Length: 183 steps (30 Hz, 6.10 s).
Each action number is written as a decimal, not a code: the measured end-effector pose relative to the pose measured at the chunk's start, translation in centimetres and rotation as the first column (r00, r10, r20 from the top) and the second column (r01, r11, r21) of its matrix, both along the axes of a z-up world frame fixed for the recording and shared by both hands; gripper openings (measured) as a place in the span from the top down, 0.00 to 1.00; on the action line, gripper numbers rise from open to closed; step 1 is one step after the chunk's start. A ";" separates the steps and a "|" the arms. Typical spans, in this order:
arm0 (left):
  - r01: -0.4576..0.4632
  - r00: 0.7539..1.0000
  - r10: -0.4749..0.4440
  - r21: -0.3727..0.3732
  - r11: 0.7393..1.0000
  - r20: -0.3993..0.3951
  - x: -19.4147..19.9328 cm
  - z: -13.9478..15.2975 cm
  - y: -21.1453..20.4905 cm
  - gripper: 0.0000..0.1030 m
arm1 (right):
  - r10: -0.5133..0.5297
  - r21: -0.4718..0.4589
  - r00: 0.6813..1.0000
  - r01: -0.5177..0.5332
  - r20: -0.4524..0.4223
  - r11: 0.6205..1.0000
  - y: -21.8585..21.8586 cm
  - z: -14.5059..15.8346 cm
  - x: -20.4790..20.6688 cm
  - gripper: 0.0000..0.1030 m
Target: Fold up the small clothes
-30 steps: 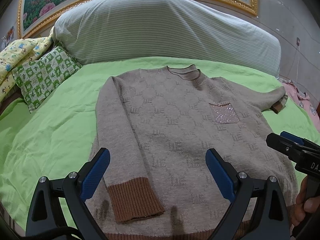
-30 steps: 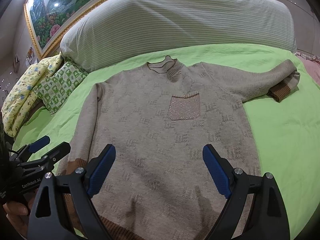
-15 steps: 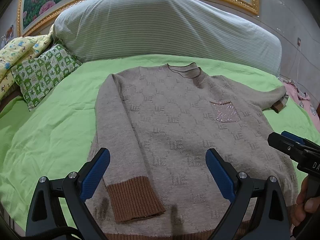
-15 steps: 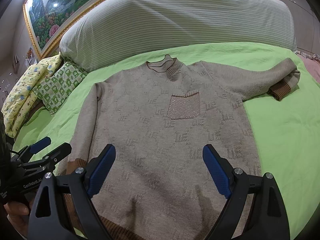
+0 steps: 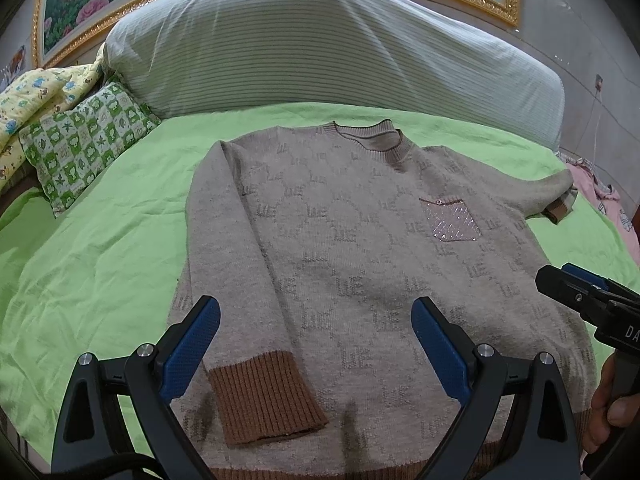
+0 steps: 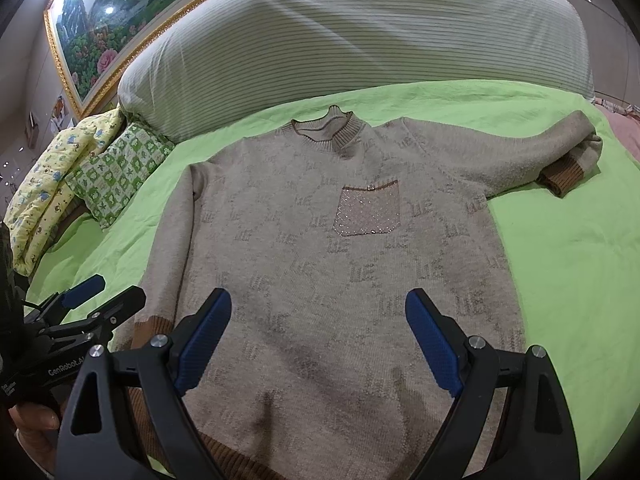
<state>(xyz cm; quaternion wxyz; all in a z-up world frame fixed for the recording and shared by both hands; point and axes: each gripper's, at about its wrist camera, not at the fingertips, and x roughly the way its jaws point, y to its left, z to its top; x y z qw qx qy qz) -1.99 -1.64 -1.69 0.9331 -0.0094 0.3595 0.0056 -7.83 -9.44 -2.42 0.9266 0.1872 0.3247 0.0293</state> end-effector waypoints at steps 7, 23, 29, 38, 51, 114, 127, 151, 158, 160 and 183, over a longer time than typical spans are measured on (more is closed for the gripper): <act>0.001 1.000 -0.001 -0.006 1.000 -0.010 0.3 -0.2 0.1 0.06 | 0.002 0.004 1.000 -0.002 -0.005 1.000 0.0 -0.2 0.1 0.14; -0.001 0.998 -0.001 -0.031 1.000 -0.065 3.5 -0.6 1.2 0.06 | -0.120 0.063 0.993 0.121 -0.022 0.991 -6.0 -1.3 0.4 0.14; 0.013 0.996 -0.016 -0.037 0.999 -0.085 7.5 -0.7 0.6 0.06 | -0.338 0.077 0.939 0.342 -0.068 0.936 -15.9 -2.4 0.6 0.32; 0.052 0.992 -0.056 -0.036 0.998 -0.116 15.8 -1.0 -1.5 0.06 | -0.490 0.158 0.845 0.525 -0.215 0.836 -26.8 -6.2 6.5 0.56; 0.011 0.967 -0.014 -0.013 1.000 -0.256 23.1 -6.6 -0.6 0.06 | -0.705 0.134 0.709 0.698 0.011 0.704 -36.3 3.3 -2.4 0.91; 0.058 0.990 -0.067 -0.081 0.995 -0.121 24.1 -5.5 10.2 0.43 | -0.285 -0.084 0.955 0.278 -0.079 0.957 -16.8 -1.6 21.0 0.55; -0.047 0.954 -0.059 -0.342 0.938 -0.293 21.6 -5.0 8.3 0.22 | 0.068 -0.012 0.995 -0.069 -0.077 0.998 -6.2 -1.1 22.6 0.54; -0.198 0.963 0.126 -0.312 0.929 -0.239 9.0 -3.6 17.9 0.42 | 0.230 0.124 0.970 -0.220 -0.077 0.968 -0.9 -0.1 16.3 0.59; -0.224 0.950 0.125 -0.349 0.910 -0.285 0.9 -5.5 19.4 0.38 | 0.517 0.113 0.856 -0.513 -0.006 0.851 10.1 0.5 9.9 0.47; -0.198 0.951 0.103 -0.316 0.928 -0.293 -0.9 -5.9 18.9 0.38 | 0.609 0.013 0.793 -0.609 0.011 0.793 13.5 0.9 7.5 0.38; -0.079 0.969 -0.029 -0.416 0.906 -0.247 -2.6 -0.8 14.2 0.31 | 0.398 -0.042 0.915 -0.401 -0.062 0.915 6.8 -0.2 6.6 0.32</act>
